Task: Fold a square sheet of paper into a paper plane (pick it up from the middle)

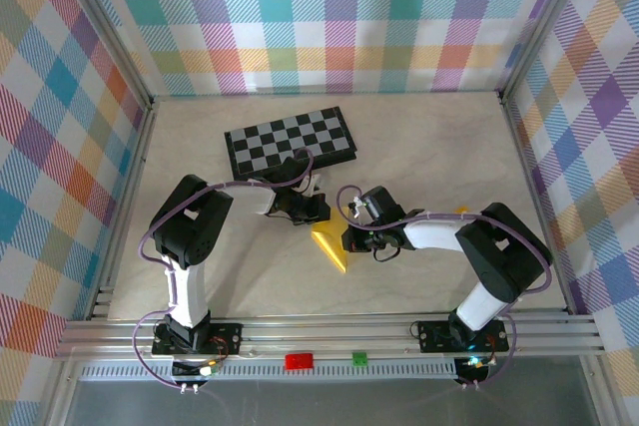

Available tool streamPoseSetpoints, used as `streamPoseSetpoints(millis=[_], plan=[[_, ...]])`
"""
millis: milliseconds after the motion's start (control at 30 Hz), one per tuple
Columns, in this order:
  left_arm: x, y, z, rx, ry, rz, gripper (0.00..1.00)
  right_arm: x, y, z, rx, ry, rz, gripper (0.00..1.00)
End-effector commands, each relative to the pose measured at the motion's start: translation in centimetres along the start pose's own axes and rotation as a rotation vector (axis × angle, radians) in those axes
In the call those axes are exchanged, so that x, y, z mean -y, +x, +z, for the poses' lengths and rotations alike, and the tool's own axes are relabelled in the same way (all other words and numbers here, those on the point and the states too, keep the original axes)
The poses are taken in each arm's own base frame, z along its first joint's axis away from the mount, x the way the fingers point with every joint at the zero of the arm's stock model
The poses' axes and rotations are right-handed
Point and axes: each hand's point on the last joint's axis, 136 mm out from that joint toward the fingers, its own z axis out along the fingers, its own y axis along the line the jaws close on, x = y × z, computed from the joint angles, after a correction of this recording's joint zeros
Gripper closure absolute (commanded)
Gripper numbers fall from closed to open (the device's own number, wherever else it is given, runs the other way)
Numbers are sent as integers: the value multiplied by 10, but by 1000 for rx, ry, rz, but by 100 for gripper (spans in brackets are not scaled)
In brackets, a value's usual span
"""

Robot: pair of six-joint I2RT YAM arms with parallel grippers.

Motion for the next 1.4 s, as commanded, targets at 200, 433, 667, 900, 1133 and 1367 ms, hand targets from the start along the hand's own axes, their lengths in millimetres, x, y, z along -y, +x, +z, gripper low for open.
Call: streamPoseSetpoints(millis=[200,433,667,900,1133,1367], plan=[[-24,24,1,-80,-67,-56,98,6,0,6,-13,19,21,97],[-15,9,-7,-48,-91,-22,97,7,2,7,-11,16,27,97],[-8,1,-14,-24,-85,-10,93,9,4,7,-14,16,26,97],[8,-15,-26,35,-67,23,84,3,1,6,-7,-5,17,97],[6,-17,-29,58,-82,17,82,-5,-3,3,3,-30,4,97],[23,-22,-55,149,-49,20,79,-7,-4,2,0,-38,0,96]])
